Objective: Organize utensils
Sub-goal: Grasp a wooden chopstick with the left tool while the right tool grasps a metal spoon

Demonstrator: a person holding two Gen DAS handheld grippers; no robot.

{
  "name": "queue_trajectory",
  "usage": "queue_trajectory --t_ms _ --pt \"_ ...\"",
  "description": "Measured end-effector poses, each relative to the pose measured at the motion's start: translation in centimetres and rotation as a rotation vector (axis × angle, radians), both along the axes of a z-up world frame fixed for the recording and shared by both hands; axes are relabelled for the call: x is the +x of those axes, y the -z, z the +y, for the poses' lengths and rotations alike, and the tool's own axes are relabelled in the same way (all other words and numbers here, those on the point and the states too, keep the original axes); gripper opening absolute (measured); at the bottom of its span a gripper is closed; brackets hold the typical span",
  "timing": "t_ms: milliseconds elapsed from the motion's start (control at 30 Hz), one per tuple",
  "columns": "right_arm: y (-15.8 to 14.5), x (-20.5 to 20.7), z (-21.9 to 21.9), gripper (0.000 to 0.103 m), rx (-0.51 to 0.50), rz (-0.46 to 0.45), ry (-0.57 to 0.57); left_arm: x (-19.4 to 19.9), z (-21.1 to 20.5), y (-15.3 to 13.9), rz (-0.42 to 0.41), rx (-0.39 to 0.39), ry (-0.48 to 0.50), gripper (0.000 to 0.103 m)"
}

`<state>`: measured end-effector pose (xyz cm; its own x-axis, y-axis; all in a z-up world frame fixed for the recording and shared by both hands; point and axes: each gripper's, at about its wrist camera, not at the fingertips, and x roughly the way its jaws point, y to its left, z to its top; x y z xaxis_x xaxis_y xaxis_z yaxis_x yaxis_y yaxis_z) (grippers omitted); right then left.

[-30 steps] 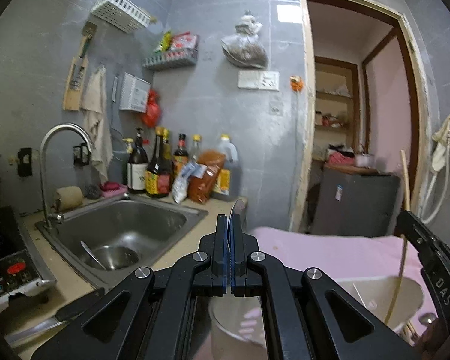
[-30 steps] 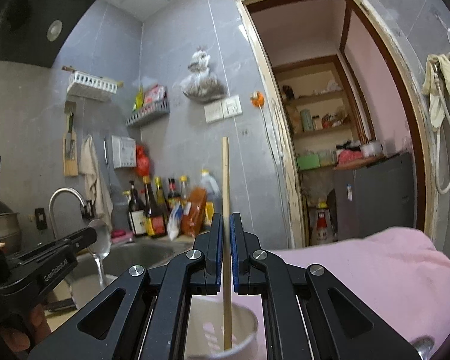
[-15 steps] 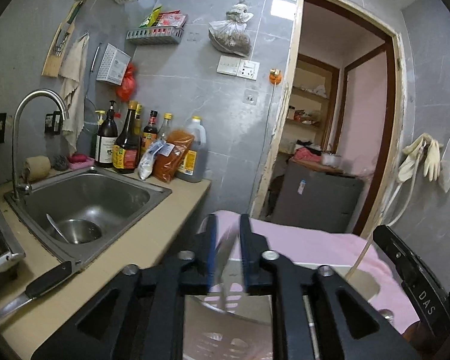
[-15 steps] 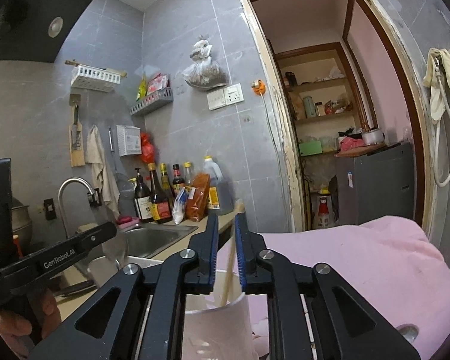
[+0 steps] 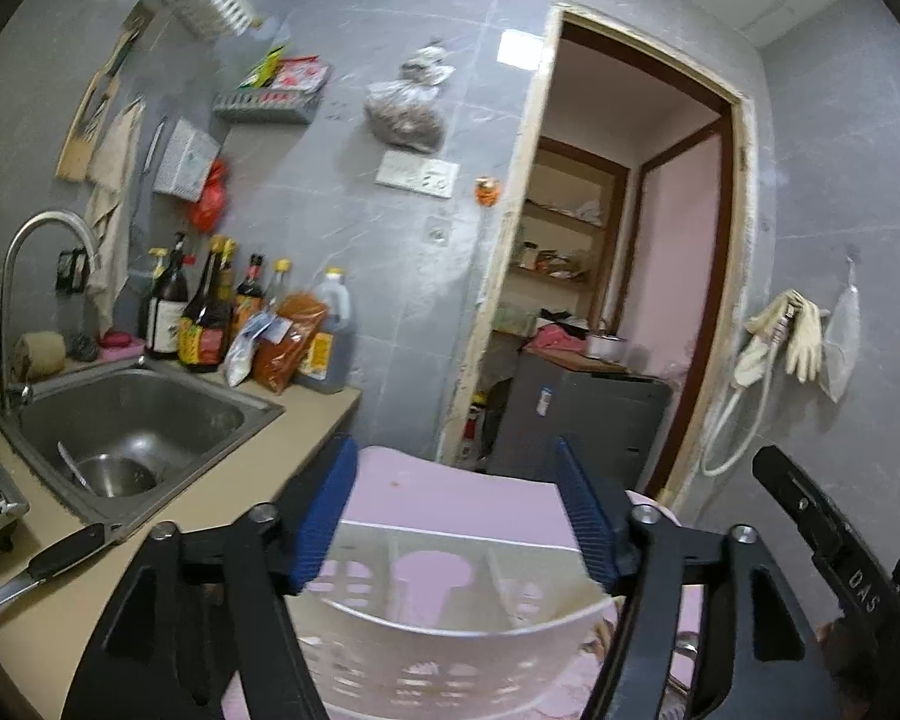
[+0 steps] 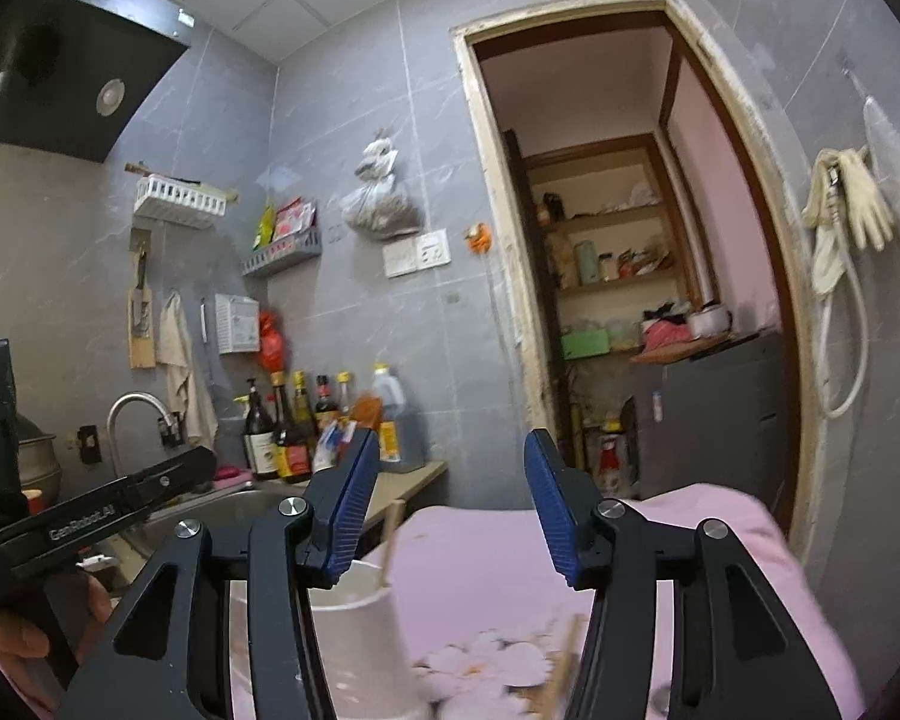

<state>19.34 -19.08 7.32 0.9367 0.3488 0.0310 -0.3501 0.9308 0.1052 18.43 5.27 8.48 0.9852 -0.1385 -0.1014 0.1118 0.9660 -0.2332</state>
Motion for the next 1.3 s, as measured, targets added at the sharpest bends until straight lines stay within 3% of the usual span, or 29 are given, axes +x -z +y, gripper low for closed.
queue_trajectory --t_ms 100,167,433,700,1000,1100,1167,1300 --pt "-0.2 -0.8 -1.7 0.062 -0.022 -0.005 0.035 -0.6 -1.8 -0.2 -0.005 0.028 0.026 0.082" --pt "-0.2 -1.4 -2.9 0.075 -0.04 -0.011 0.056 -0.8 -2.9 0.0 0.001 0.049 0.049 0.092" --pt "0.9 -3.0 -7.5 0.103 -0.101 0.006 0.124 -0.5 -6.8 1.9 0.105 0.098 0.178 0.097" --pt "2.9 -1.9 -11.5 0.103 -0.148 0.141 0.147 0.2 -9.9 4.8 0.253 0.164 0.269 0.097" --pt "5.8 1.1 -12.2 0.103 -0.228 0.345 0.144 1.2 -13.1 7.7 0.413 0.231 0.318 0.096" --pt "6.7 2.5 -11.8 0.102 -0.264 0.43 0.111 1.9 -14.0 8.3 0.453 0.266 0.341 0.086" --pt "7.3 3.3 -11.4 0.097 -0.288 0.48 0.087 2.6 -14.5 8.8 0.488 0.287 0.354 0.071" --pt "8.2 4.7 -10.7 0.087 -0.333 0.554 0.045 4.2 -14.9 9.9 0.561 0.293 0.373 0.055"
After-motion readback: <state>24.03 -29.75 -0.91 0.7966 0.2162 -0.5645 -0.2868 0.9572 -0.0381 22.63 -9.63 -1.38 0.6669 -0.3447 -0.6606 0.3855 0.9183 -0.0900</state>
